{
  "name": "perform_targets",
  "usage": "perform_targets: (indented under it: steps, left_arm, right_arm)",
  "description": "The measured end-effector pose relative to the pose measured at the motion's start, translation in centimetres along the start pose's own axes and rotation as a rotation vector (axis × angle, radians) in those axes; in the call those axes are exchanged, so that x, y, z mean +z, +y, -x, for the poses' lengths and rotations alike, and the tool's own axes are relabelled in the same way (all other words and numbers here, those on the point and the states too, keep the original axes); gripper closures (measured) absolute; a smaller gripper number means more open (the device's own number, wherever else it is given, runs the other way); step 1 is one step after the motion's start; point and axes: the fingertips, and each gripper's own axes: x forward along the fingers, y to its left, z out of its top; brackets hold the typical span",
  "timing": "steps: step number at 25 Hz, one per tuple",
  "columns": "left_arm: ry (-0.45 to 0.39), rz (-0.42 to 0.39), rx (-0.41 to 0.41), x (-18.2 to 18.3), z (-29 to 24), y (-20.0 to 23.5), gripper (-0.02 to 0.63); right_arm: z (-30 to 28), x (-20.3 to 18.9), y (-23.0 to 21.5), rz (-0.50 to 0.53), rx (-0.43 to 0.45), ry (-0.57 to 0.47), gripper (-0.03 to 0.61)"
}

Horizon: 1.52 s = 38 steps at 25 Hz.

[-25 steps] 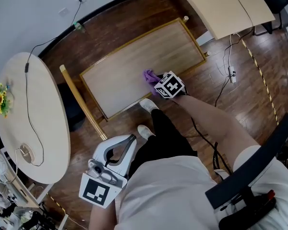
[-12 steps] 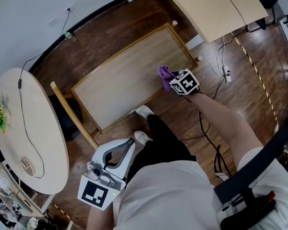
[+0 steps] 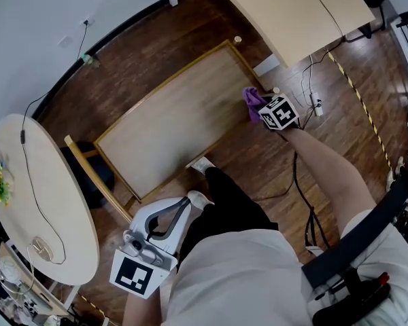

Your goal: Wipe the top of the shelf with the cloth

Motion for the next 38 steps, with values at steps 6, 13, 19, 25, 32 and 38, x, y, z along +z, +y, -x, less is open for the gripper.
perform_targets:
  steps: [6,13,19,25,32,38]
  left_arm:
    - [-0.008,0.001,0.008,1.2,-1.8,1.3,0.588]
    - [-0.010,0.005,0.026,2.1,-3.6,2.5,0.588]
    - [-0.009,0.002,0.050,3.1,-4.5,2.7,0.588]
    - [0.000,-0.011,0.061,2.9,-4.3,2.0,0.588]
    - [-0.018,-0.050,0.072,2.8,-2.2,-1.0,0.588]
    - [-0.060,-0.104,0.115,0.7,2.8,-6.6,0.589]
  right_arm:
    - [0.9,-1.3,-3.9,0.032,-0.028,0.033,0.500]
    - [2.2,-1.2,-3.9,0.084,-0.003,0.034,0.500]
    - [2.8,-1.8,-4.0,0.092,0.016,0.033,0.500]
    - [2.4,-2.0,-4.0,0.100,0.019,0.017,0.500]
    - [4.5,-1.1,-2.9,0.063,-0.010,-0.062,0.499]
    - [8.1,-2.7,1.1,0.032,-0.013,-0.173,0.500]
